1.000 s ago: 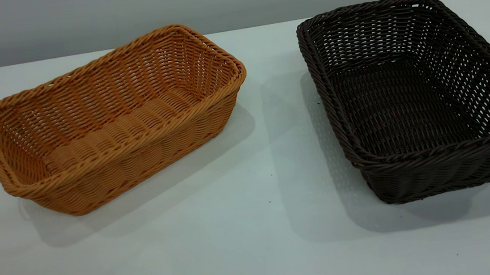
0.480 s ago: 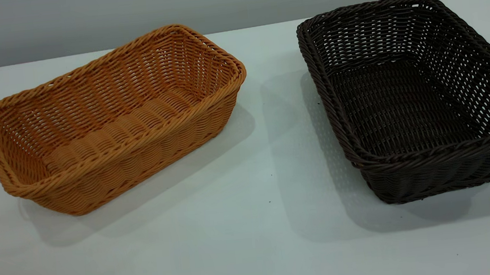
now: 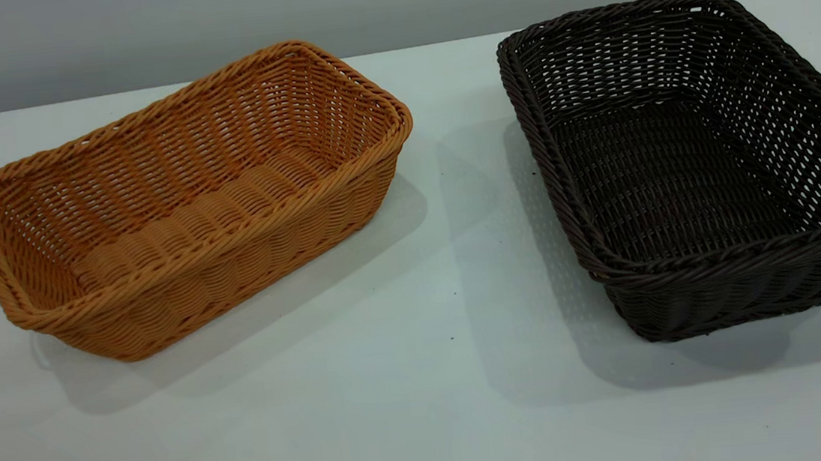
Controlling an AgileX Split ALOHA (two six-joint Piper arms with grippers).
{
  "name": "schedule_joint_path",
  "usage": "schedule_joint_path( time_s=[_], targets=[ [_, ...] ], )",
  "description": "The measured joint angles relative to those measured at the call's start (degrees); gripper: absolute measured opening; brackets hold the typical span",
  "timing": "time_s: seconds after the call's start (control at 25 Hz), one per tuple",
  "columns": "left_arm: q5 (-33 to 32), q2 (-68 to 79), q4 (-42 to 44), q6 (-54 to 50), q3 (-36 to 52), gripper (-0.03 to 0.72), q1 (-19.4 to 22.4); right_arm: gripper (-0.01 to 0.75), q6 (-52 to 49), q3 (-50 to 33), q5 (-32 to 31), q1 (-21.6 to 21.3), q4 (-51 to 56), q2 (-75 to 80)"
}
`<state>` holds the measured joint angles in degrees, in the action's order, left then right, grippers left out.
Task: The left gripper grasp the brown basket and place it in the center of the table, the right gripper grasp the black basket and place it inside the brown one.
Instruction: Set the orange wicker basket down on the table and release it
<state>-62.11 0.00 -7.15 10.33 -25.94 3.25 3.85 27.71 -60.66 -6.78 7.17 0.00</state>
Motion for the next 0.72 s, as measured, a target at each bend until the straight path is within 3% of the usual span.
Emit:
schedule_joint_path(
  time_s=[0.72],
  targets=[
    [0.0, 0.0, -0.2, -0.1, 0.0, -0.001, 0.0, 0.002, 0.0, 0.0, 0.1, 0.0, 0.5, 0.0]
  ],
)
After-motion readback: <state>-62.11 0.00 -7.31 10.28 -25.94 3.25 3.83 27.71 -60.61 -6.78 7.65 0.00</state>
